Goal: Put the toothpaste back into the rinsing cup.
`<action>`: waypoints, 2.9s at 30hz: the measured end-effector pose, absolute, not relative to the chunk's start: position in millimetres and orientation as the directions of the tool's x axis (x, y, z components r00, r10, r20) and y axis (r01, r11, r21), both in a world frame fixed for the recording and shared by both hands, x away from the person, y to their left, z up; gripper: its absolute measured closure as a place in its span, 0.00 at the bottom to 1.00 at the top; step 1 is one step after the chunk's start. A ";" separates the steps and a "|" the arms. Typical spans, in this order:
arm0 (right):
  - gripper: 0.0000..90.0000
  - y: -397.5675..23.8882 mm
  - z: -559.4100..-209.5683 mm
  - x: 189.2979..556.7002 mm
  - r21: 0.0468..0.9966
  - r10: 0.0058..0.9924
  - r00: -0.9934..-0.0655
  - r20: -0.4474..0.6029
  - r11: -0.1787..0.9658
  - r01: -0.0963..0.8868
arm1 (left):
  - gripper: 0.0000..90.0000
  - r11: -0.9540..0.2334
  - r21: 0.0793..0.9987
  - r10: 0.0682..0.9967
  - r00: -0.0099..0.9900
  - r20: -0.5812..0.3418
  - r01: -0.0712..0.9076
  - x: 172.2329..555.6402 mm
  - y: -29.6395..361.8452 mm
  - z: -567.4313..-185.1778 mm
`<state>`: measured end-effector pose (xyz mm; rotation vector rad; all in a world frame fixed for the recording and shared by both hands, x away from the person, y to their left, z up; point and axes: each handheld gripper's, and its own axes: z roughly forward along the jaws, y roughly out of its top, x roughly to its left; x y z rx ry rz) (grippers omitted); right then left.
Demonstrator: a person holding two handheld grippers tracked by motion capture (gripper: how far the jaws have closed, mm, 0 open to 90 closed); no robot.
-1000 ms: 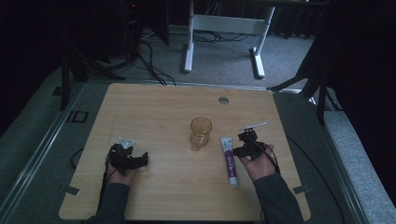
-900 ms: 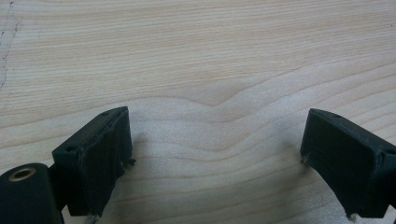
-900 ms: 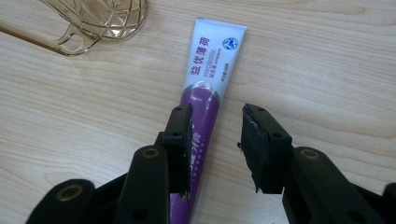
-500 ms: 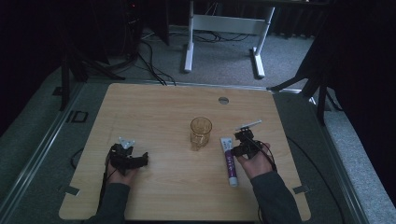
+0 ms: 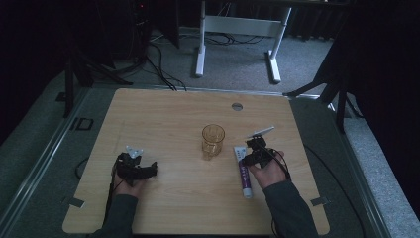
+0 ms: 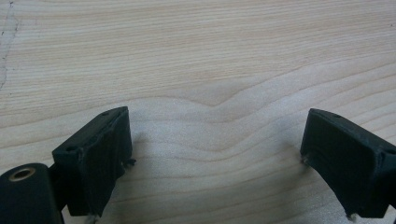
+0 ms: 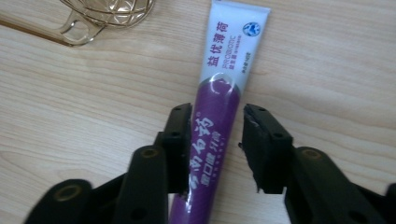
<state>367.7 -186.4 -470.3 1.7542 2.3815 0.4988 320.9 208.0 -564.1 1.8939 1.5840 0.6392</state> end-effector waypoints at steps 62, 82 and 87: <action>0.62 -171.9 -505.6 384.9 0.125 0.961 -0.270 0.054 0.262 0.957 | 0.10 -0.123 0.700 0.984 0.178 -0.006 0.704 320.9 207.9 -564.2; 0.63 -166.0 -515.2 384.9 0.102 0.964 -0.267 0.017 0.264 0.959 | 0.10 -0.123 0.700 0.984 0.178 -0.007 0.704 320.9 207.9 -564.2; 0.63 -166.3 -517.1 385.2 0.101 0.965 -0.261 0.020 0.258 0.961 | 0.10 -0.122 0.700 0.984 0.178 -0.007 0.704 320.9 207.9 -564.2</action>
